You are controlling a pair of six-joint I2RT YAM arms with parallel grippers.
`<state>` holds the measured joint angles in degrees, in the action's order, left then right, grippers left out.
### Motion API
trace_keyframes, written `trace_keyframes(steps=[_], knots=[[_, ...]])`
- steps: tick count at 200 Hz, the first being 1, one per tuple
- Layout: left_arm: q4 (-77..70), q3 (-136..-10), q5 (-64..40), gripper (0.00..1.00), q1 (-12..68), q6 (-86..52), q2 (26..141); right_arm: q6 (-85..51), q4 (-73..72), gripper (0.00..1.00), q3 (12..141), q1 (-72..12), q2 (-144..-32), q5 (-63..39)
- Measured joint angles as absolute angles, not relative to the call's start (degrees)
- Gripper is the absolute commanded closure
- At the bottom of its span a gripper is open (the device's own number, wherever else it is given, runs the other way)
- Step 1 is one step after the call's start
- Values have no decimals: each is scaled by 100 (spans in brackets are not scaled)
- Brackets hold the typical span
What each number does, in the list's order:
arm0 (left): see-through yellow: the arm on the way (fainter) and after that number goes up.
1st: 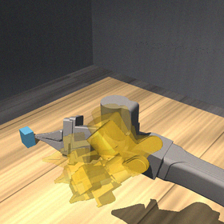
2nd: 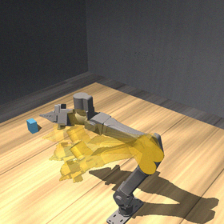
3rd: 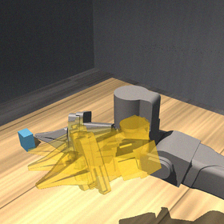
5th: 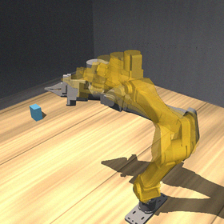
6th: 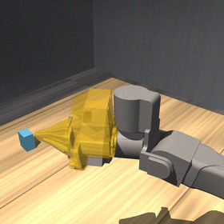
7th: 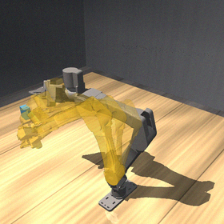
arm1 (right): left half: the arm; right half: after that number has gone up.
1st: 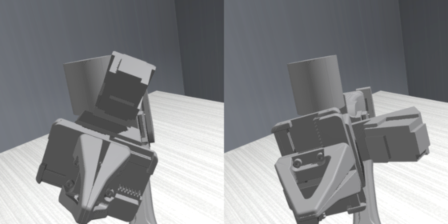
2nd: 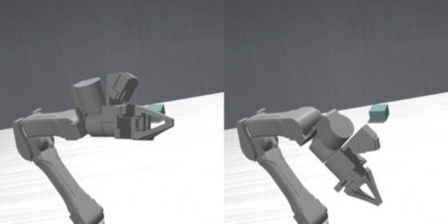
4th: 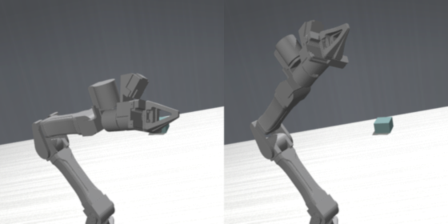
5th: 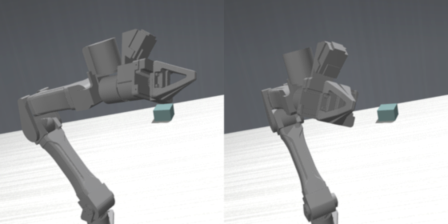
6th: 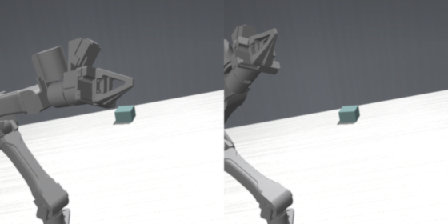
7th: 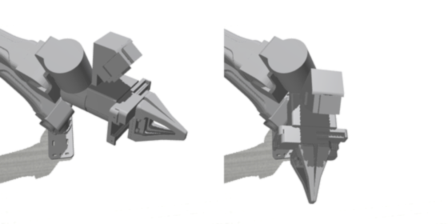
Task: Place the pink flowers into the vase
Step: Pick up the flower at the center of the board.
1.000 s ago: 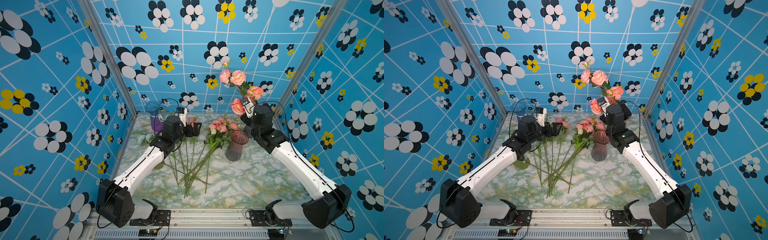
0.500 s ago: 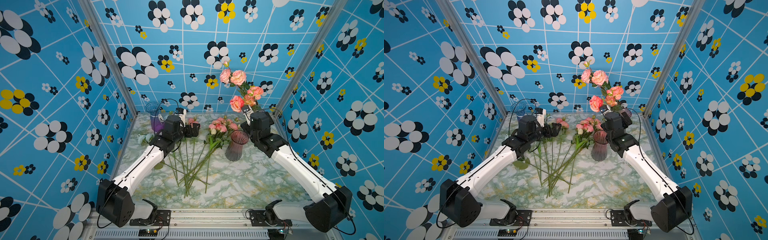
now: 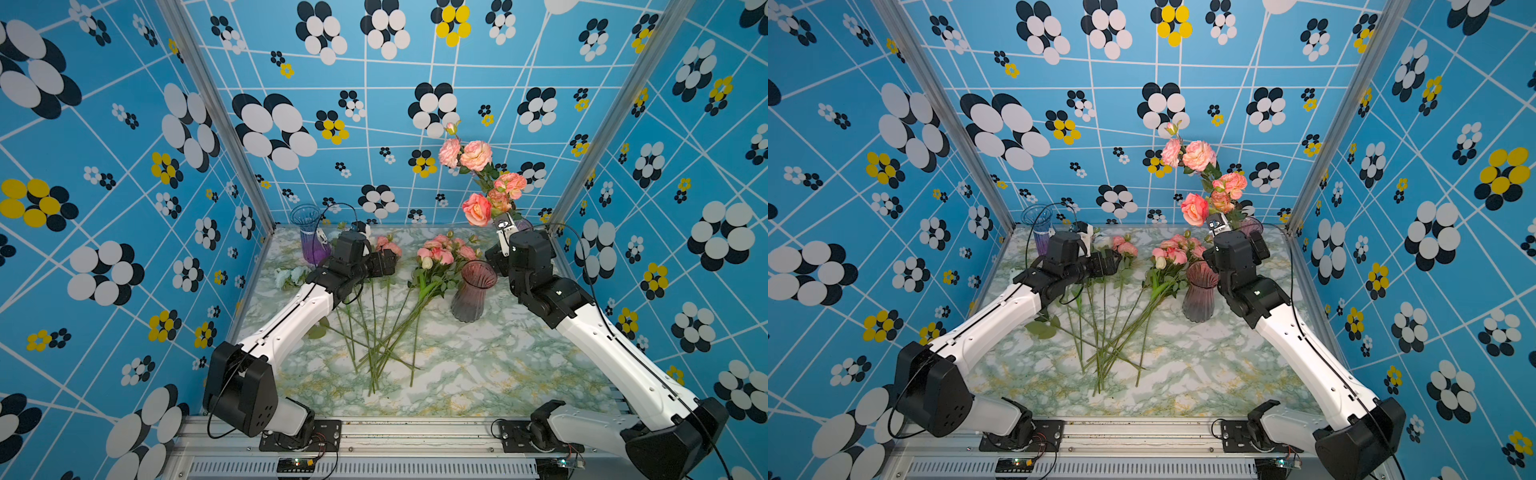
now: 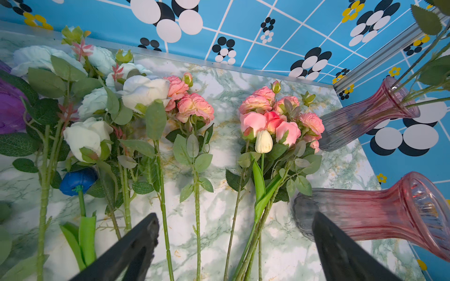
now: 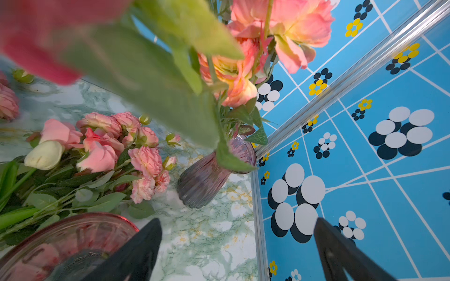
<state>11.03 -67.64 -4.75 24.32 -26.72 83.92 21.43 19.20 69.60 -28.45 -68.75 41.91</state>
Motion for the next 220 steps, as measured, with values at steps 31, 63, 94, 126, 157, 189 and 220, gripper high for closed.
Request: trace_keyframes(steps=[31, 63, 94, 126, 157, 189, 220], knots=[[1267, -6873, -622, 0, 2370, -2827, 8608, 1959, 2132, 1, 6936, -3039, -6792, 4167], [1393, -6917, -845, 1, 2233, -3017, 8882, 1806, 2303, 1, 6947, -3428, -6700, 4128], [1562, -7011, -1170, 1, 2198, -3111, 9194, 1643, 2346, 1, 6947, -3830, -6674, 3964], [1772, -7319, -1594, 8, 2198, -3181, 9664, 1452, 2314, 1, 6945, -4344, -6654, 3691], [2023, -7537, -1782, 14, 2198, -3159, 10073, 1389, 2187, 1, 6947, -4657, -6884, 3535], [2285, -7625, -1778, 20, 2198, -3059, 10409, 1319, 2080, 1, 6947, -4711, -7210, 3306], [2456, -7714, -1785, 27, 2198, -2982, 10766, 1275, 1957, 1, 6949, -4711, -7323, 3148]])
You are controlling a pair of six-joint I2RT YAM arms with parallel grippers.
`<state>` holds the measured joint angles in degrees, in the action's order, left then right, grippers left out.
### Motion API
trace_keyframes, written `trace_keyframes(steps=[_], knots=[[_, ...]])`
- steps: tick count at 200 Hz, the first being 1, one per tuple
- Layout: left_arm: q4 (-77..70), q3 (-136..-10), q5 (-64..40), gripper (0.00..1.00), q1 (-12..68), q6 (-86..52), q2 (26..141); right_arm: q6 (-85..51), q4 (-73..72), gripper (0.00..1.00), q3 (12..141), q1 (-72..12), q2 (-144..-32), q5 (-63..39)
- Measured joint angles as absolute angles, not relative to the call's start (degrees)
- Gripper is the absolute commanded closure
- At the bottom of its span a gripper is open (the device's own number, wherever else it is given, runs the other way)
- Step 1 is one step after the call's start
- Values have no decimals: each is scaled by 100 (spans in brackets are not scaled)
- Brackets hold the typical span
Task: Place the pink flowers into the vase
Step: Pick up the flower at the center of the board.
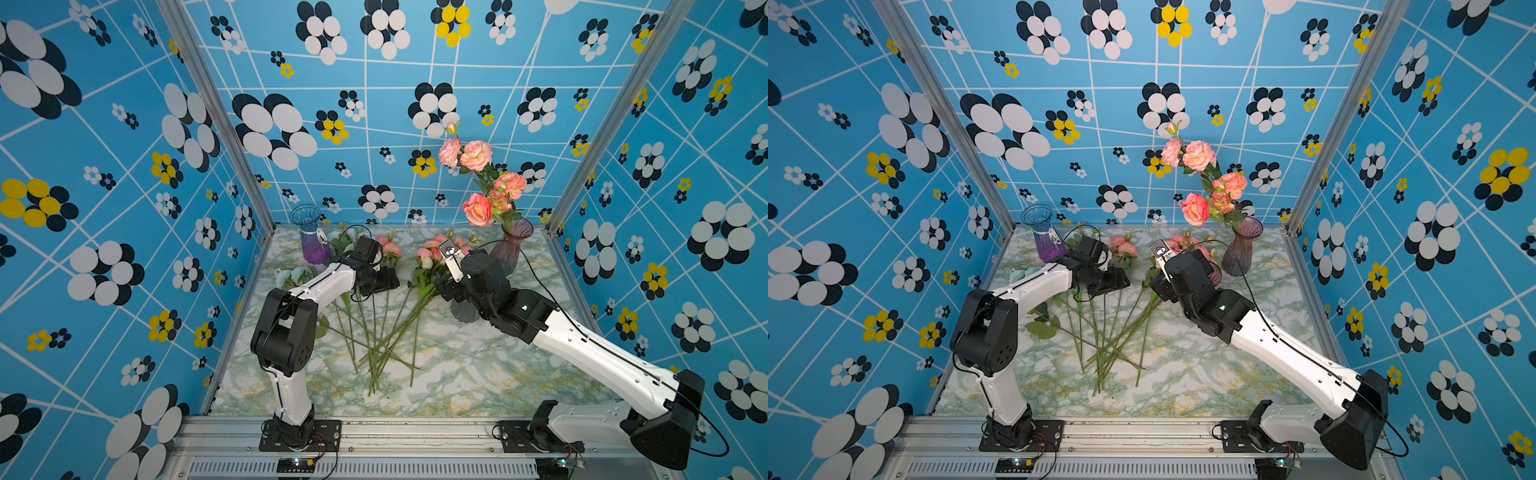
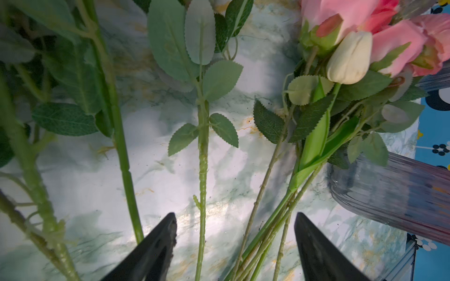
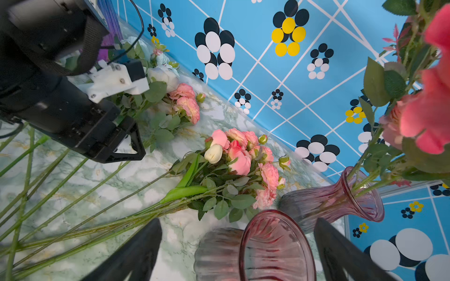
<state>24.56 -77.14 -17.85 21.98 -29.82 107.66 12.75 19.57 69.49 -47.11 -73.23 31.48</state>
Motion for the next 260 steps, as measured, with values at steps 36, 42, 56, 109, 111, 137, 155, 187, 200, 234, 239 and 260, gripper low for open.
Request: trace_keyframes(steps=[36, 42, 56, 109, 111, 137, 155, 187, 200, 234, 239, 260], knots=[[2541, -7771, -1826, 39, 2204, -2934, 11118, 1275, 1857, 1, 6954, -4711, -7450, 3046], [2532, -7784, -1826, 41, 2204, -2941, 11172, 1275, 1857, 1, 6954, -4711, -7461, 3030], [2530, -7828, -1835, 45, 2204, -2934, 11292, 1275, 1835, 1, 6954, -4711, -7470, 2995], [2515, -8014, -1874, 68, 2204, -2947, 11686, 1260, 1688, 1, 6952, -4711, -7476, 2961], [2497, -8018, -1879, 69, 2204, -2908, 11703, 1260, 1686, 1, 6952, -4711, -7476, 2961], [2410, -8027, -1914, 84, 2204, -2932, 11784, 1245, 1682, 1, 6952, -4711, -7535, 2961], [2357, -8027, -1931, 92, 2204, -2939, 11784, 1192, 1704, 1, 6982, -4711, -7675, 2958], [2231, -8027, -2018, 99, 2204, -2915, 11762, 1033, 1841, 1, 7279, -4694, -8064, 2919], [2147, -8001, -2021, 100, 2204, -2912, 11679, 939, 1968, 1, 7467, -4663, -8202, 2893], [1787, -7839, -2016, 100, 2202, -2801, 11054, 631, 2351, 1, 8053, -4569, -8508, 2790], [1717, -7835, -2016, 100, 2202, -2781, 10954, 585, 2405, 1, 8152, -4558, -8554, 2788], [1358, -7802, -2014, 100, 2202, -2665, 10532, 336, 2731, 1, 8646, -4493, -8825, 2718]])
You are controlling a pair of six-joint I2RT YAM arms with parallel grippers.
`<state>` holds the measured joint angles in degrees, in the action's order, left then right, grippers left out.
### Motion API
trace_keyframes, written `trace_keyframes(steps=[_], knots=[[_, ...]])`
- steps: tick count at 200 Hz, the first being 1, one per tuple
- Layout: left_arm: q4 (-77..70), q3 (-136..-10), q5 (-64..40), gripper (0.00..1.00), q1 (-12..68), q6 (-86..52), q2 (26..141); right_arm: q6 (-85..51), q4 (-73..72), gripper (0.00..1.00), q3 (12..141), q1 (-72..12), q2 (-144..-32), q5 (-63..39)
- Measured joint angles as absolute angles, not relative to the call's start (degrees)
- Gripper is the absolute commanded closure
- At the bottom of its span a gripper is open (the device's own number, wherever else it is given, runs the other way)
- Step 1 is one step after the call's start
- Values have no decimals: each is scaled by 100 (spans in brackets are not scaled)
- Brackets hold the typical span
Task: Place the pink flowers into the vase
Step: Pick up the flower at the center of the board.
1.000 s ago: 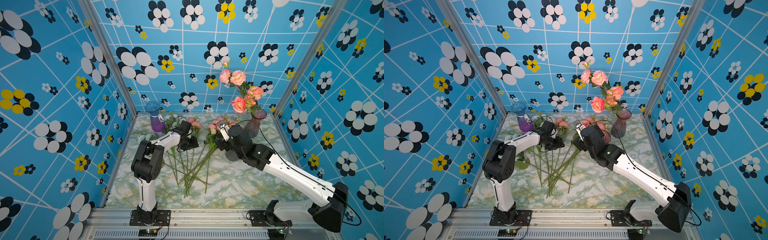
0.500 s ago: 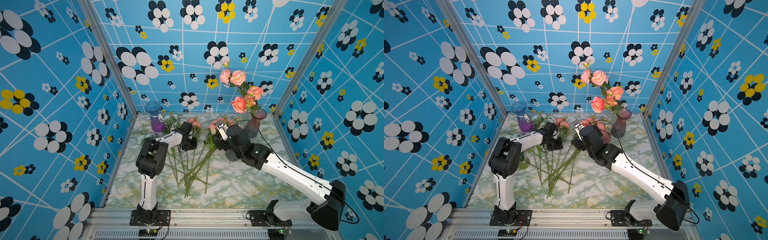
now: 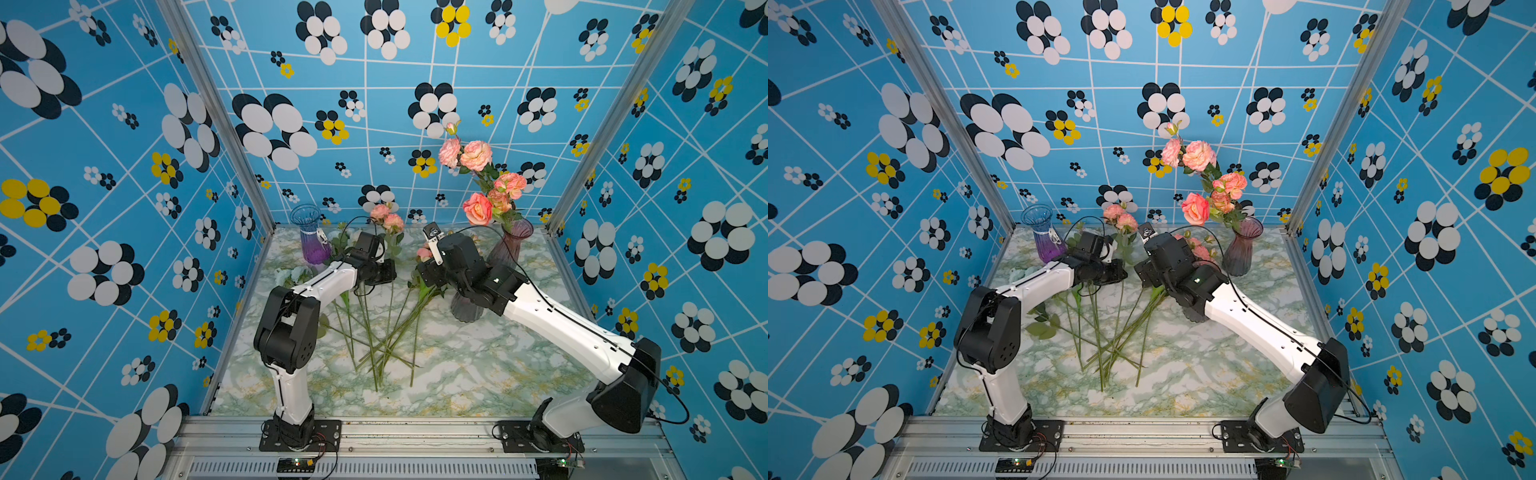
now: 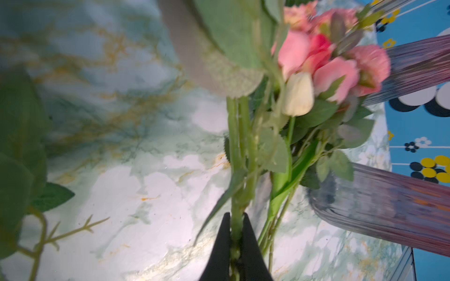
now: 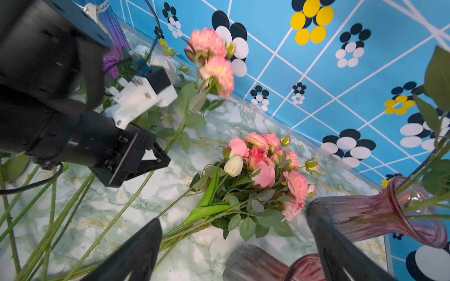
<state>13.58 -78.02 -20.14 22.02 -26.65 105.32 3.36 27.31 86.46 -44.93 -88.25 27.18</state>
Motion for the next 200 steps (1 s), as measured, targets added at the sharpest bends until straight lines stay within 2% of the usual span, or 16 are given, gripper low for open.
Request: trace_keyframes(steps=[55, 94, 136, 200], knots=[[235, -7207, -1931, 100, 2198, -2440, 9649, -296, 3568, 1, 10141, -4313, -9609, 2471], [-642, -6416, -1892, 100, 2222, -2394, 9065, -672, 3708, 3, 10543, -4145, -9767, 1999], [-1592, -5776, -1999, 100, 2392, -2386, 8635, -869, 3717, 10, 11120, -4104, -10195, 1494], [-2137, -5736, -2132, 100, 2480, -2331, 8451, -991, 3730, 22, 11336, -4104, -10551, 954]])
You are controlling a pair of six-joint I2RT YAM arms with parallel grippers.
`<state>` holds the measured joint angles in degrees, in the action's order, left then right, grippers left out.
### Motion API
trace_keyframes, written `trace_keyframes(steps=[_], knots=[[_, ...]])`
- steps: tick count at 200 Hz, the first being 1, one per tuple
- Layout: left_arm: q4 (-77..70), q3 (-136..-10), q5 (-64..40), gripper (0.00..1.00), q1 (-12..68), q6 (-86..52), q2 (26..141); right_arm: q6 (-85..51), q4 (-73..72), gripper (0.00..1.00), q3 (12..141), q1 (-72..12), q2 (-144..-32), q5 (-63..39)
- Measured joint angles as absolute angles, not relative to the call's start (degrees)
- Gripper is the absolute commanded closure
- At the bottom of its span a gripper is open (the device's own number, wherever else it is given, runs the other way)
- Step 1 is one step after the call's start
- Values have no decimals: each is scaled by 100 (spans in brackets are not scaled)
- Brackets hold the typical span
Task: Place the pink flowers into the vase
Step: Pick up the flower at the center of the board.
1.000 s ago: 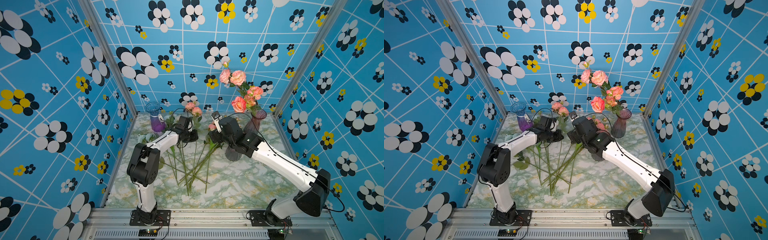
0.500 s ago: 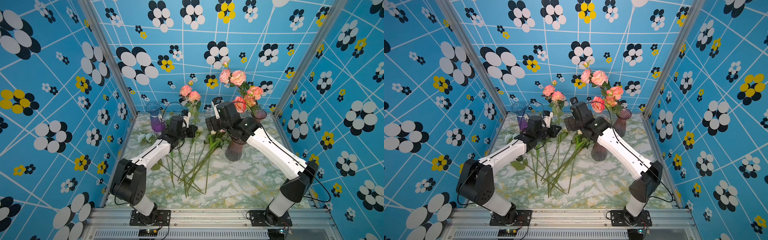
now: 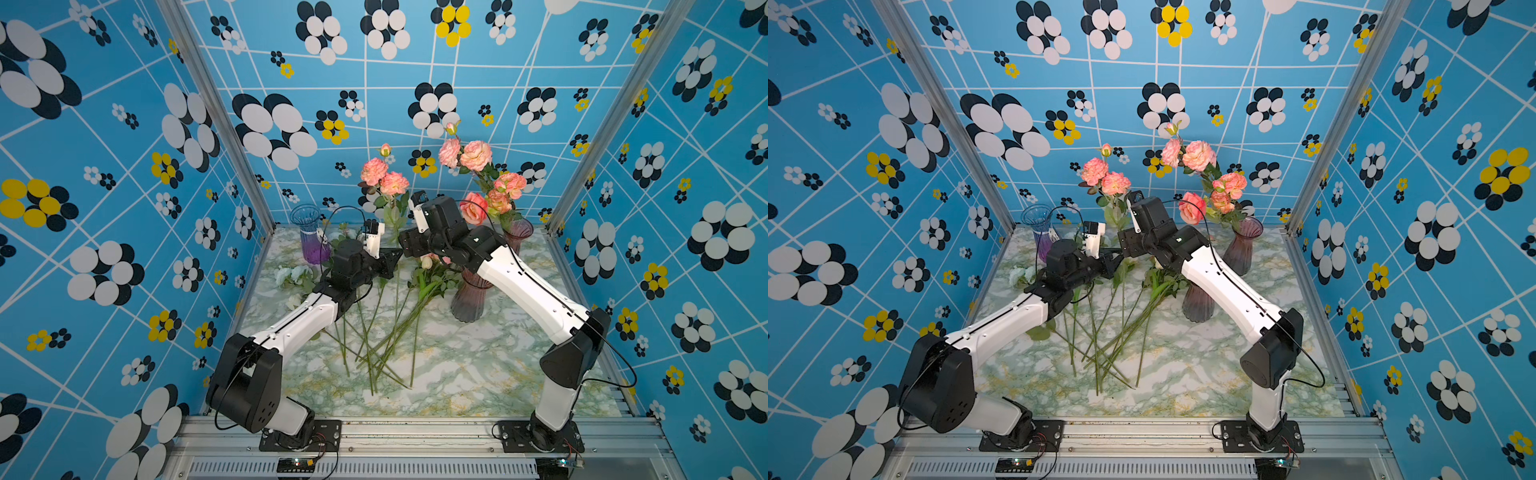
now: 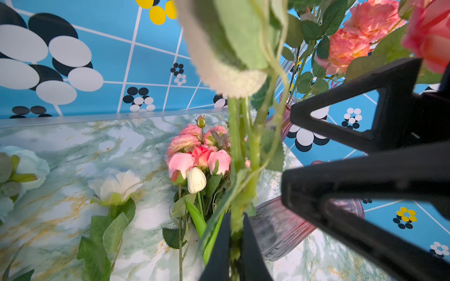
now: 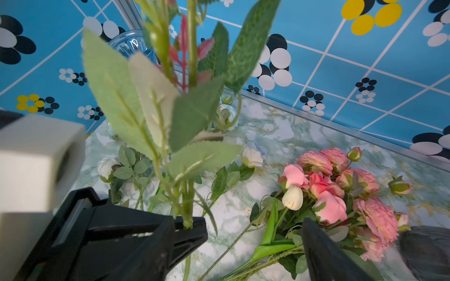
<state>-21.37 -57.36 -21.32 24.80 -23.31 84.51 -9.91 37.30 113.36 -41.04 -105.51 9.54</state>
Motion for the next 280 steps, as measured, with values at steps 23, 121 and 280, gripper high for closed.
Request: trace_keyframes(steps=[23, 121, 280], knots=[[-2143, -5736, -2158, 100, 2488, -2327, 8451, -1022, 3726, 26, 11480, -4104, -10597, 803], [-2189, -5736, -2233, 100, 2565, -2329, 8156, -1131, 3712, 59, 12070, -4110, -11185, 456], [-244, -5712, -825, 0, 1935, -2005, 6799, -1074, 3535, 100, 14735, -4023, -12359, 674]])
